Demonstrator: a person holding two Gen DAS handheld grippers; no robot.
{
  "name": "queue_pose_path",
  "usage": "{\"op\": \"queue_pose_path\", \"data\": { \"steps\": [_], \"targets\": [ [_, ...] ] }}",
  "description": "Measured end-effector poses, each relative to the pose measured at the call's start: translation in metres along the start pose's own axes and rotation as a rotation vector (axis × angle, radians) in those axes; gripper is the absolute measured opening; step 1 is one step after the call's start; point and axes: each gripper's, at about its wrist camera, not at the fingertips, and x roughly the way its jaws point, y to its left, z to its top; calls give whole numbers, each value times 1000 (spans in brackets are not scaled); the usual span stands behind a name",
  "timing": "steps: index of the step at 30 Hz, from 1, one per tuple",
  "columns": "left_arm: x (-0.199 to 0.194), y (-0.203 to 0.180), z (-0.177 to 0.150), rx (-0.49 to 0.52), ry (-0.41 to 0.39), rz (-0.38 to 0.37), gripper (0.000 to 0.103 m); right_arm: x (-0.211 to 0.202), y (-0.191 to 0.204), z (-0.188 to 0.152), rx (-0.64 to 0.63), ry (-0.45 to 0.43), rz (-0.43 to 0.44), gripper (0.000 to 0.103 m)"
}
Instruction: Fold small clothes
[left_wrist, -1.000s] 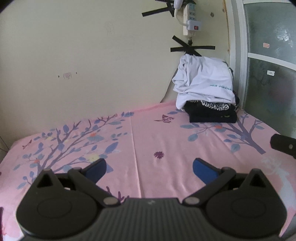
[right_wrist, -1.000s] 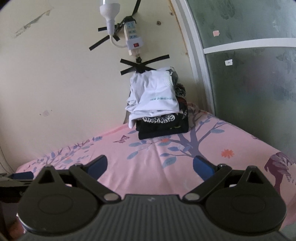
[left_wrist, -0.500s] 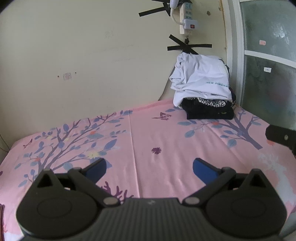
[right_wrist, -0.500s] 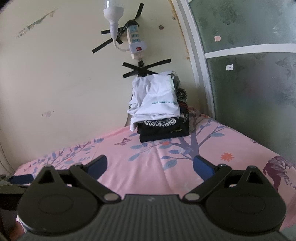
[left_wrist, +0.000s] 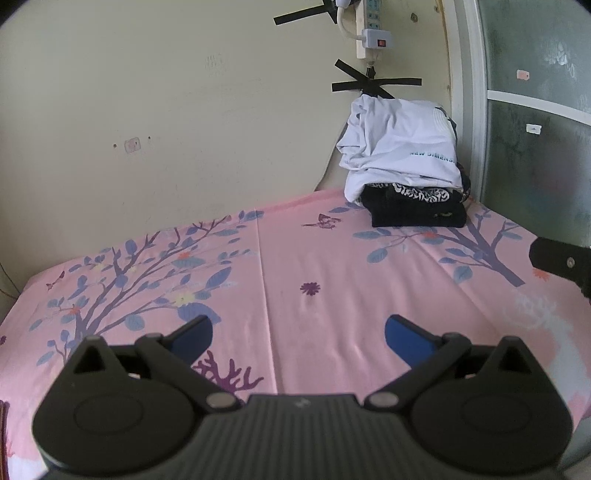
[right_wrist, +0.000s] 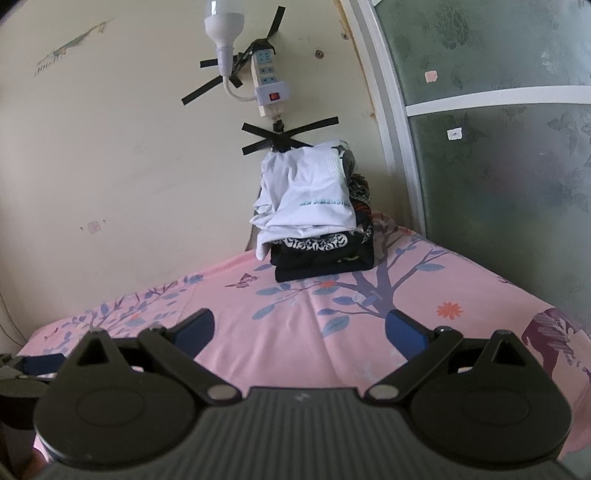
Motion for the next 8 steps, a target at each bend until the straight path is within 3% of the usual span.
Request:
{"op": "queue_pose_path", "data": {
  "steps": [8],
  "targets": [
    [3, 3, -3, -3, 19, -54, 103, 1, 1, -2, -13, 3, -5, 92]
  ]
}}
